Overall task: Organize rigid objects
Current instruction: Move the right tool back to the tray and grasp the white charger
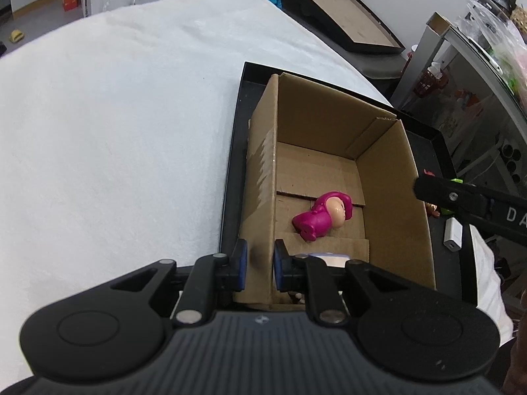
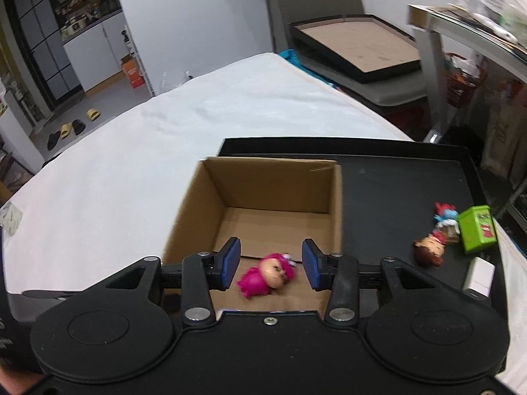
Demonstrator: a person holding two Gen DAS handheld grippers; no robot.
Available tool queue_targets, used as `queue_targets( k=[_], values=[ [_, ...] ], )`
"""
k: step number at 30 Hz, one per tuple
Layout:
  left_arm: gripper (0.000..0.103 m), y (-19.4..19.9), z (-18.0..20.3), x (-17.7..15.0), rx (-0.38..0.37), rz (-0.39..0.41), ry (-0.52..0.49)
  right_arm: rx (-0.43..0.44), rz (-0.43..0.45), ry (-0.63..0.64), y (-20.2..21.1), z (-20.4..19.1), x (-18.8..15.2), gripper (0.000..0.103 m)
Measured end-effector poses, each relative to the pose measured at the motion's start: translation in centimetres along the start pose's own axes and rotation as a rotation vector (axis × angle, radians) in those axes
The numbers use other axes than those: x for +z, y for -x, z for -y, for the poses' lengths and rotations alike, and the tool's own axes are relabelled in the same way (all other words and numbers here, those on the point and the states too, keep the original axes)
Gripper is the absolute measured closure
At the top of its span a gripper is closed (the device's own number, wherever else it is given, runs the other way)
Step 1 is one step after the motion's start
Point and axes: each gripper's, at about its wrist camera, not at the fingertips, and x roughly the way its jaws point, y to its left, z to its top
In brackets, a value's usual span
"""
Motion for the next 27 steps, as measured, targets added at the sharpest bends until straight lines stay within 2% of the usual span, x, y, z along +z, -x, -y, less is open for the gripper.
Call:
queue_targets(
  k=[7,9,13,16,21,27],
  values=[
    [0.088,0.6,1.7,-0.1,0.051,0.012,-0.042,-0.029,0.012,-0.056,0.9,3.4,-1.1,0.057],
    [0.084,0.5,2.2,-0.1,0.076,0.006,-0.054,-0.039,0.017,-0.068,1.0,4.2,-1.4,0.056],
    [0.081,0.4,2.9,-0.1,0.112,-0.009,-0.058,-0.061,0.036,-0.084,1.4,5.7,-1.9,0.048],
    [0.072,0.4,3.3,0.1,0.124,-0.022,-0.055,-0.070,0.041,-0.099,1.5,6.8,-2.3,0.045],
    [0.049,0.8,4.7,0.6,0.177,-0.004,-0.084,-0.079,0.043,-0.139,1.4,9.1,-3.0,0.044],
    [0.042,0.7,6.2,1.3,0.214,0.007,-0.106,-0.091,0.044,-0.184,1.0,12.0,-3.8,0.043]
  ],
)
